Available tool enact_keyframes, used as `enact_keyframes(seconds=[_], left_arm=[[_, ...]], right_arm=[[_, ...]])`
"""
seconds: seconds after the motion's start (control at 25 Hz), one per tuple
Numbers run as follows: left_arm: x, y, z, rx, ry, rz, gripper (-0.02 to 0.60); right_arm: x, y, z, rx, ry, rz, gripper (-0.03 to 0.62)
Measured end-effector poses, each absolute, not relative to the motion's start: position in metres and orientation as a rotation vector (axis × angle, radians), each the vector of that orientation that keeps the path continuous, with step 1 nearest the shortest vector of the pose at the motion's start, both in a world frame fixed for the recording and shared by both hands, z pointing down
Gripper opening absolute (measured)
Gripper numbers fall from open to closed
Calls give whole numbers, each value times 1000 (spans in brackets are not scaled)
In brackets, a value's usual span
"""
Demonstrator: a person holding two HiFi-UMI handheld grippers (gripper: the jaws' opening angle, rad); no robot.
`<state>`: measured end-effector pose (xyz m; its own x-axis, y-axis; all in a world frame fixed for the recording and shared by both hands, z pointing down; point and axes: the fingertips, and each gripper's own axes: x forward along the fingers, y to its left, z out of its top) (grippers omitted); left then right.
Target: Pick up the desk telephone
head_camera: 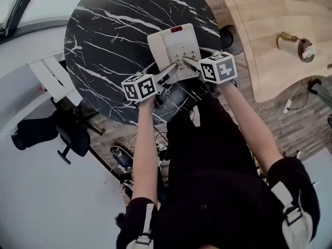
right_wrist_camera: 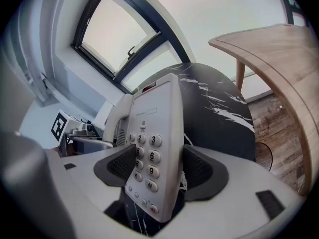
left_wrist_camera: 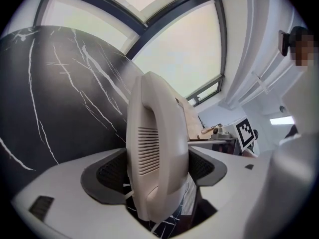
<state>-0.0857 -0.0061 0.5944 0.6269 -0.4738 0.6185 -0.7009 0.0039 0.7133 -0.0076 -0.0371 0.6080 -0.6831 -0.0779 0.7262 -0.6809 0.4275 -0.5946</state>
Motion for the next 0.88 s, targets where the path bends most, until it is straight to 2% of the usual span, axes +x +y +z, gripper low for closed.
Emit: enact_keyframes(seconds=[0.88], left_arm=[[-176,-48,407,1867,-1389,94,377]], right_arm=[[-106,-98,420,508,-2478,921,311]])
